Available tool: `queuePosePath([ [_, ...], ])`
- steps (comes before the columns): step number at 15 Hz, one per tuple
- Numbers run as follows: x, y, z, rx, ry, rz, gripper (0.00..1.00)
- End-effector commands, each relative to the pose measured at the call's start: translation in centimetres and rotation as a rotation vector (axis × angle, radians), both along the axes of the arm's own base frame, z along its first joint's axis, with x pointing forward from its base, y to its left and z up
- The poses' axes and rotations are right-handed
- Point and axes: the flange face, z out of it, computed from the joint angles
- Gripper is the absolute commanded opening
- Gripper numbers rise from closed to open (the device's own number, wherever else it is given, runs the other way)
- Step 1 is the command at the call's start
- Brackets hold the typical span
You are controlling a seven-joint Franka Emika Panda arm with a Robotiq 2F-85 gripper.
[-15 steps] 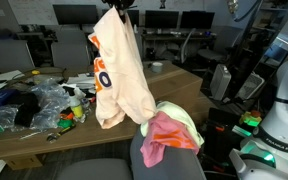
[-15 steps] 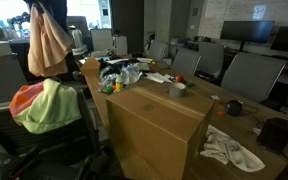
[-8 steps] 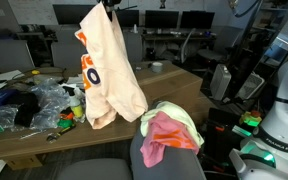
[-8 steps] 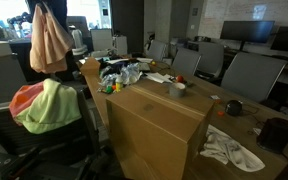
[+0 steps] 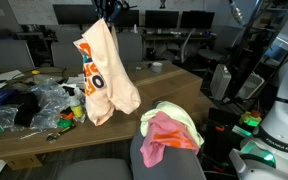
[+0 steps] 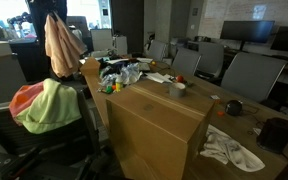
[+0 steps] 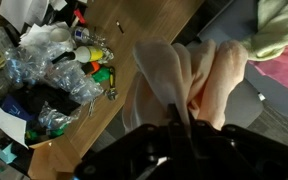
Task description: Hang the shirts that are on the box on the back of the chair
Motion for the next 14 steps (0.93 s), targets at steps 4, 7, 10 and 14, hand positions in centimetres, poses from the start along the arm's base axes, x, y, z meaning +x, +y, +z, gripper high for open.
queuePosePath([
  [4, -2.6, -2.3, -1.5, 0.017, -0.055, -0.030, 0.01],
  [7, -4.1, -3.8, -0.8, 0.022, -0.085, -0.066, 0.01],
  [10, -6.0, -5.5, -0.1, 0.020, -0.109, -0.111, 0.01],
  [14, -8.6, -7.2, 0.1, -0.023, -0.141, -0.146, 0.01],
])
